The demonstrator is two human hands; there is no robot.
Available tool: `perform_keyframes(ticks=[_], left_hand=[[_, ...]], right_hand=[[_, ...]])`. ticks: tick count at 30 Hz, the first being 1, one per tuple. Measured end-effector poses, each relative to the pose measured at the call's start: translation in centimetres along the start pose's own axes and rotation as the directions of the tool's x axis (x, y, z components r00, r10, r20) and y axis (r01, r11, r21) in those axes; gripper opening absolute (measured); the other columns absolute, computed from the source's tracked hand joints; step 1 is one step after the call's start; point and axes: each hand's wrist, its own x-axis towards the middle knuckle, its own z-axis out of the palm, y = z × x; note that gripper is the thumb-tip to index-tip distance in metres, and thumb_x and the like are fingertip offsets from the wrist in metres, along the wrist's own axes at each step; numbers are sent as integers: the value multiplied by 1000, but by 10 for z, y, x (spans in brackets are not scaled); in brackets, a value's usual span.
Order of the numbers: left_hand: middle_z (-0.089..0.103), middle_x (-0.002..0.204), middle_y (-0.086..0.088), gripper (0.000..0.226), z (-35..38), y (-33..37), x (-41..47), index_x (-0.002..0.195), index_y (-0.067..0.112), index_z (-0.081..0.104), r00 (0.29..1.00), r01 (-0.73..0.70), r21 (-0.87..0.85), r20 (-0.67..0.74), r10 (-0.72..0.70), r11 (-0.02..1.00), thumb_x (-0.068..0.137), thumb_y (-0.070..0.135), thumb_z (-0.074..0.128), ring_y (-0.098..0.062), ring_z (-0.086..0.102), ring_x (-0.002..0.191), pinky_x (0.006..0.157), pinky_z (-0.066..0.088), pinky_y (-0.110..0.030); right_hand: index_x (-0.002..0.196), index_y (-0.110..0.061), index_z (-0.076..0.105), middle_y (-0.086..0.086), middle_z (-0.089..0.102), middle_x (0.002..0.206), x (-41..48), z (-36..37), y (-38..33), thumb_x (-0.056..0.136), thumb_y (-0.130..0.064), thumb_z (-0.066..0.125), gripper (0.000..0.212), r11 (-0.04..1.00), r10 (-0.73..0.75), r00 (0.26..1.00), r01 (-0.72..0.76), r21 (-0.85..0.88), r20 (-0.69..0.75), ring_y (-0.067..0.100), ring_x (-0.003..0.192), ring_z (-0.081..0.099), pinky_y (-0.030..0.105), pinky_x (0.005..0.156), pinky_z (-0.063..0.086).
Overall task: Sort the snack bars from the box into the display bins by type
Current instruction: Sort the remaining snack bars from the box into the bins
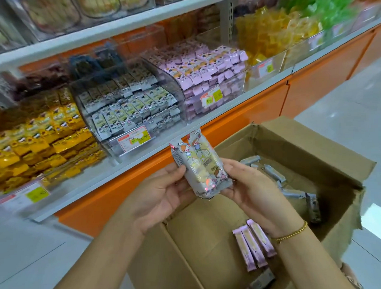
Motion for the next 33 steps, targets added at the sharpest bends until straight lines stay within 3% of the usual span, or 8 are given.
perform_keyframes(ticks=[4, 9, 14, 18, 21, 25, 30, 33], left_hand=[[64, 120, -19, 42, 4, -3, 9, 125, 5, 56, 999, 24, -17, 28, -24, 1000, 84, 11, 50, -26, 68, 98, 82, 57, -37], [66, 117, -18, 39, 8, 0, 25, 120, 7, 60, 999, 40, -22, 29, -40, 999, 83, 12, 50, -27, 67, 101, 89, 54, -39], [69, 108, -18, 31, 7, -1, 30, 113, 4, 62, 998, 51, -43, -38, -53, 998, 87, 12, 49, -26, 70, 92, 82, 57, -38], [69, 109, -19, 27, 0, 8, 28, 114, 4, 62, 994, -40, -12, -104, 39, 999, 96, 10, 42, -28, 69, 93, 82, 56, -36], [70, 108, -17, 25, -11, 16, 22, 110, 5, 64, 978, -122, -16, -173, 118, 992, 95, 10, 44, -27, 69, 92, 79, 57, -34], [72, 95, -13, 21, -26, 38, 8, 98, 2, 65, 941, -264, -58, -234, 244, 963, 94, 5, 45, -20, 71, 83, 68, 60, -30], [74, 83, -7, 17, -44, 72, -5, 101, 4, 64, 858, -406, -3, -347, 380, 914, 93, 8, 50, -12, 71, 78, 67, 58, -24], [71, 101, -5, 14, -72, 80, -1, 104, 13, 65, 638, -346, 477, -512, 575, 808, 95, 15, 54, -13, 65, 92, 79, 54, -21]], right_hand=[[120, -7, 61, 8, 71, 109, -2, 2, -1, 75, -16, 69, 47, 979, -95, 993, 81, -185, -67, 22, 97, 68, 31, 86, 54], [130, -18, 55, 14, 71, 104, -1, 0, -3, 77, -17, 66, 54, 961, -196, 971, 162, -224, -138, 24, 96, 68, 32, 83, 54], [131, -25, 53, -3, 71, 110, 5, 10, 0, 87, -23, 62, 46, 893, -270, 959, 214, -396, -89, 14, 99, 68, 25, 80, 55], [123, -47, 56, -10, 57, 115, 16, 22, 1, 66, -57, 76, 61, 697, -312, 946, 167, -697, -85, 9, 104, 59, 25, 88, 50], [120, -49, 49, -12, 52, 105, 27, 42, -6, 66, -46, 79, 61, 522, -369, 930, 210, -826, 3, -3, 97, 50, 7, 76, 43], [126, -45, 39, -15, 49, 106, 47, 79, -7, 69, -36, 78, 70, 334, -431, 896, 270, -903, 109, -1, 98, 48, 14, 79, 42], [144, -19, 32, 0, 51, 123, 86, 132, 1, 75, -31, 71, 80, 314, -524, 837, 361, -878, 157, 16, 112, 49, 23, 87, 41], [142, -11, 35, 8, 57, 123, 129, 151, -9, 77, -34, 71, 78, 351, -468, 873, 327, -878, 138, 24, 112, 53, 31, 85, 44]])
